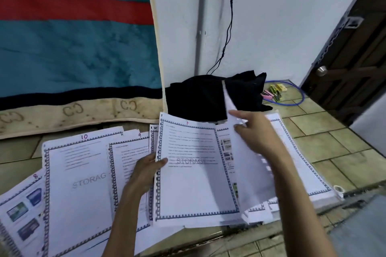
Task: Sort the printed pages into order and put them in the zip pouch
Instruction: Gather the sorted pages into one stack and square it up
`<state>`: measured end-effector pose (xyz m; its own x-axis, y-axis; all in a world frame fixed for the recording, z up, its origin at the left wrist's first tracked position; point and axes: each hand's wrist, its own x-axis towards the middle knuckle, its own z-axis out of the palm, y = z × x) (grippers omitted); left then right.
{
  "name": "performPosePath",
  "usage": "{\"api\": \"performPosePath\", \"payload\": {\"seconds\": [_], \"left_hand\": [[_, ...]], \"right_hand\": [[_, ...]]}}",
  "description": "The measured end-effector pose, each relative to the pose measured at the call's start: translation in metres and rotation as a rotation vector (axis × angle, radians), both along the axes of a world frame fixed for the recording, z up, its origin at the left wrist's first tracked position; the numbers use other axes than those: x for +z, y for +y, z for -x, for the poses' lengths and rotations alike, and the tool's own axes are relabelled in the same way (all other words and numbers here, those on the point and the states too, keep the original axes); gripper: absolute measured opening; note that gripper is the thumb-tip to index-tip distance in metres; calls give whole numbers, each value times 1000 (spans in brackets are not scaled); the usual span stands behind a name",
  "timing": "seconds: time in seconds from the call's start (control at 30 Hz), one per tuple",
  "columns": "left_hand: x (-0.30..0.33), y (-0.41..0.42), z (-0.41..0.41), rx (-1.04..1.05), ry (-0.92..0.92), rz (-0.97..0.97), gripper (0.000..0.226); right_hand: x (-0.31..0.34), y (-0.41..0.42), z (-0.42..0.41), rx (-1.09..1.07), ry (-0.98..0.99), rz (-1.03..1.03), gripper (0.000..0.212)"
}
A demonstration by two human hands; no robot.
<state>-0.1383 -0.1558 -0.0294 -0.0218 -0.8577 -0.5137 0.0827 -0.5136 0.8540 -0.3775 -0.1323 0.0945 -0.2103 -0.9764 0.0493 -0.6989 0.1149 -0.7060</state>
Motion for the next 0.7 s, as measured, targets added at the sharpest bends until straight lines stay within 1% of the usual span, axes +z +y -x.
{"api": "performPosePath", "payload": {"seconds": [0.13, 0.2, 0.27, 0.3, 0.33, 0.37, 0.43, 0.47, 0.5, 0.53, 0.57, 0.6, 0.63, 0.67, 0.7], "left_hand": [[-7, 6, 8, 10, 72, -50, 25], [-15, 3, 11, 10, 93, -87, 36], [-22, 3, 14, 24, 110, -113, 48], [-22, 4, 16, 36, 101, -115, 48], [-25, 4, 18, 43, 82, -112, 43], [-27, 5, 20, 51, 34, -89, 36], [-29, 7, 24, -21, -157, 36, 24], [-26, 9, 26, -72, -269, 94, 24], [-23, 12, 29, -97, -370, 122, 29], [-22, 13, 30, -93, -437, 124, 34], [-19, 13, 29, -74, -442, 119, 37], [-14, 14, 28, -58, -396, 115, 37], [-10, 14, 26, -32, -336, 123, 36], [-4, 14, 22, -24, -292, 131, 36], [-1, 14, 19, -25, -244, 137, 37]], "right_hand": [[-39, -16, -60, 207, 4, -141, 64], [-69, -18, -83, 311, 18, -227, 65], [-96, -16, -96, 361, -26, -334, 60], [-107, -15, -99, 364, -51, -380, 59], [-115, -13, -100, 357, -64, -409, 59], [-121, -13, -99, 343, -85, -422, 59], [-128, -15, -95, 299, -177, -413, 58], [-131, -15, -90, 276, -236, -411, 55], [-132, -16, -84, 254, -294, -402, 51], [-130, -17, -75, 220, -302, -363, 46], [-126, -16, -66, 157, -253, -290, 43], [-123, -15, -54, 55, -181, -196, 45], [-122, -14, -39, -51, -124, -109, 58], [-117, -11, -26, -134, -83, -67, 78], [-113, -10, -11, -200, -59, -94, 98]]}}
